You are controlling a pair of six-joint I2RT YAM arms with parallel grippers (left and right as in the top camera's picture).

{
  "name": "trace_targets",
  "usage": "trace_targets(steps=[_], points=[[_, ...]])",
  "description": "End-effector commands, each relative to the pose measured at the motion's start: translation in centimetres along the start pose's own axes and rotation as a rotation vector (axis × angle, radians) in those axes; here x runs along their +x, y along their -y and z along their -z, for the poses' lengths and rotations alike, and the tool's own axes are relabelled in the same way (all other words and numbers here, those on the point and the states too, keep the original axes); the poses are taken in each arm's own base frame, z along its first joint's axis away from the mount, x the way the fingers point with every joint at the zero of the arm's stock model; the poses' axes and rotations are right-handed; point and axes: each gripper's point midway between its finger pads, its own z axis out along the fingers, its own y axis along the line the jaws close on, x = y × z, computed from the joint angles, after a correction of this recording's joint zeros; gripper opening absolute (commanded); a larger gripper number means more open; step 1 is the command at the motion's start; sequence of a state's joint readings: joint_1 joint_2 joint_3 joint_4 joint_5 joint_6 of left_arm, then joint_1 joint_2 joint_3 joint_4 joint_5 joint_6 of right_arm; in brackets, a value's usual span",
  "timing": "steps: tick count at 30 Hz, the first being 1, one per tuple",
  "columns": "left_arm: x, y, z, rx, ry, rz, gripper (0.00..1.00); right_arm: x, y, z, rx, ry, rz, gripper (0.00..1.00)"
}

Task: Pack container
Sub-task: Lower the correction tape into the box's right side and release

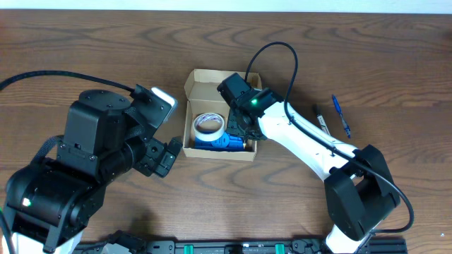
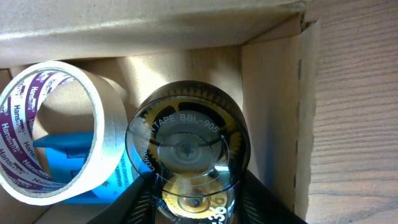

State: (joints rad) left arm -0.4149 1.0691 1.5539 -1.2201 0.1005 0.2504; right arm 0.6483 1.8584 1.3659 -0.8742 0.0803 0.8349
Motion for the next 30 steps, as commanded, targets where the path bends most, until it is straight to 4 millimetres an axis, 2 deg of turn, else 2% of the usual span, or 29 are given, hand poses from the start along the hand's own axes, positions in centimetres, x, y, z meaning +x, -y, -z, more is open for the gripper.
trace_targets(steps=[1,12,17,24,30], points=[[-0.3,-0.2,0.4,-0.011,0.012,0.012,0.95,-0.4,1.0,-0.7,0.039,0.005,0.013,0.32],[-0.3,-0.2,0.4,-0.011,0.012,0.012,0.95,-0.3,0.9,-1.1,0.036,-0.005,0.062,0.32],[-0.3,-0.2,0.4,-0.011,0.012,0.012,0.95,-0.3,0.8,-1.1,0.034,-0.004,0.08,0.36],[-0.3,-0.2,0.4,-0.011,0.012,0.012,0.95,0.0,1.0,-2.5,0.056,-0.023,0.088,0.35],[-0.3,-0.2,0.4,-0.011,0.012,0.012,0.95,0.0,1.0,-3.0,0.058,-0.026,0.087,0.34]])
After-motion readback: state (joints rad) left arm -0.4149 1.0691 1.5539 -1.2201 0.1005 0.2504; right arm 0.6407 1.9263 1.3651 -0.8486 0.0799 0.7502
